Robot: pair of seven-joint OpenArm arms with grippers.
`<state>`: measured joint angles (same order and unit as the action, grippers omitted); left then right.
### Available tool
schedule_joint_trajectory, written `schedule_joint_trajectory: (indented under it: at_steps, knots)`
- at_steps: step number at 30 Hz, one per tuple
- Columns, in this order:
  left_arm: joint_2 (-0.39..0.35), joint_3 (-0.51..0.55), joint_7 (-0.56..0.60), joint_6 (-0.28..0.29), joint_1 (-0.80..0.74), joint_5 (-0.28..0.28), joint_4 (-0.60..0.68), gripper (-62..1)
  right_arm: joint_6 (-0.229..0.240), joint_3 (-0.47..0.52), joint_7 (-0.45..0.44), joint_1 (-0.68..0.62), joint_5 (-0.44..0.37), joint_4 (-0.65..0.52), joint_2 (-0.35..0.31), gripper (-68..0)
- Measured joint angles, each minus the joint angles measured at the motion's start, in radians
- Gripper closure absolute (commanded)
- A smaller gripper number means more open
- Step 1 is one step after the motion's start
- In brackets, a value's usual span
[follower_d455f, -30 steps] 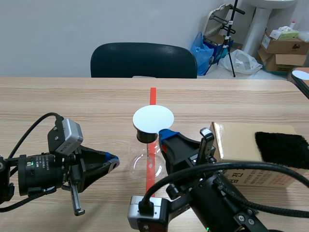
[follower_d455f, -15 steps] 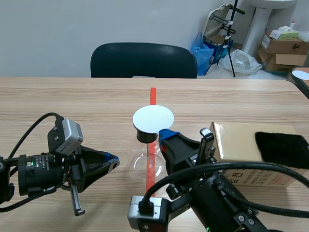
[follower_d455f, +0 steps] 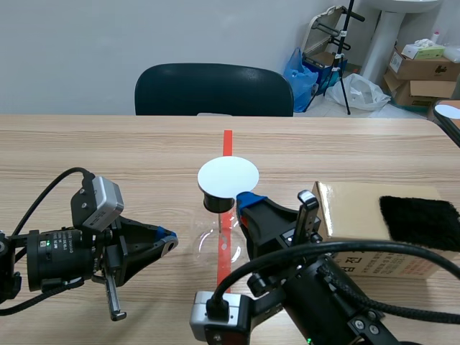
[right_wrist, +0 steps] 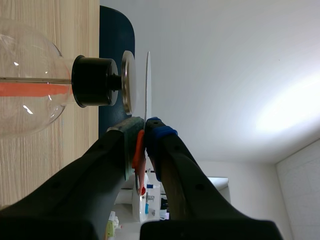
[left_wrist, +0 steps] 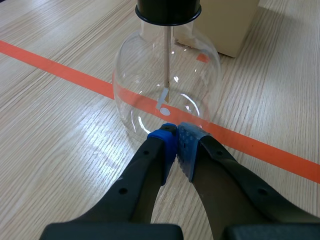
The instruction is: Do the electroscope experiment
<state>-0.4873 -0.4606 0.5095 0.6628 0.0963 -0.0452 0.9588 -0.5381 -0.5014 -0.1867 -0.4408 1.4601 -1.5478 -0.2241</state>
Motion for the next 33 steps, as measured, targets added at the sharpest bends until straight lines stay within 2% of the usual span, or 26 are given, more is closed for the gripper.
schedule_joint_trajectory:
  at_steps: [10, 15, 21, 25, 27, 33]
  knots:
    - [0.0, 0.0, 0.0, 0.0, 0.0, 0.0, 0.0, -3.1, 0.0, 0.0, 0.005, 0.0, 0.0, 0.0, 0.0, -0.9]
    - [0.0, 0.0, 0.0, 0.0, 0.0, 0.0, 0.0, -3.1, 0.0, 0.0, 0.073, 0.0, 0.0, 0.0, 0.0, -0.9]
    - [0.0, 0.0, 0.0, 0.002, 0.0, 0.0, 0.0, -3.1, 0.0, 0.0, 0.222, 0.0, 0.0, 0.0, 0.0, -0.9]
    - [-0.001, 0.001, 0.015, 0.031, -0.003, 0.002, 0.0, -3.1, 0.0, 0.0, 0.336, 0.0, 0.0, 0.0, 0.0, -0.9]
    - [-0.01, 0.002, 0.042, 0.031, -0.012, 0.02, 0.002, -3.1, 0.0, 0.0, 0.394, 0.0, 0.0, 0.0, 0.0, -0.9]
    - [-0.048, 0.05, 0.064, 0.032, -0.08, 0.019, 0.062, -3.1, 0.0, 0.0, 0.538, 0.0, 0.0, 0.0, 0.0, -0.9]
